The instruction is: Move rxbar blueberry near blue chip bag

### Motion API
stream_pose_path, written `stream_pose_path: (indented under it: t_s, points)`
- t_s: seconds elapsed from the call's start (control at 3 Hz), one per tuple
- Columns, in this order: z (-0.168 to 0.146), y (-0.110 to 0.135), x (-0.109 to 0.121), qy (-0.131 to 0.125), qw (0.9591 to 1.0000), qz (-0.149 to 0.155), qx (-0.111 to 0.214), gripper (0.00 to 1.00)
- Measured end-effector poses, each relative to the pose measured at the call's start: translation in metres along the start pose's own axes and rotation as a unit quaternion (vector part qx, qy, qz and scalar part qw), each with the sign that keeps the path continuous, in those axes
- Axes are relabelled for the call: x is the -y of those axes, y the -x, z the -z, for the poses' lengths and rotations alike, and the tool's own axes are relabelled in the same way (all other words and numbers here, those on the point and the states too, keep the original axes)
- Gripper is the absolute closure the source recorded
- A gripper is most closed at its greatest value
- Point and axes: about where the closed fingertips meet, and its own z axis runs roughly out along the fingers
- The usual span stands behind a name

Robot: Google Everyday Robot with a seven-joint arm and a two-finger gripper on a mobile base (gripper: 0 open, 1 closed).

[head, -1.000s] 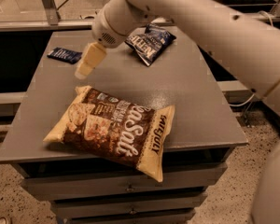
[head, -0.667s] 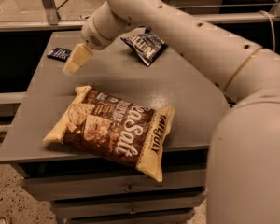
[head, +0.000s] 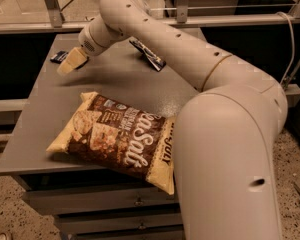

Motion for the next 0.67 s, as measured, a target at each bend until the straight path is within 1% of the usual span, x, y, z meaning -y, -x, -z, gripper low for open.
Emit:
stream_pose_path:
  t_s: [0.33, 0.67]
  points:
    - [-0.024, -0.001, 0.008, -0.003, 0.9997, -0.024, -0.003, 0.16]
    - [-0.042, 0.0, 0.005, 0.003, 0.9992, -0.039, -0.005, 0.4]
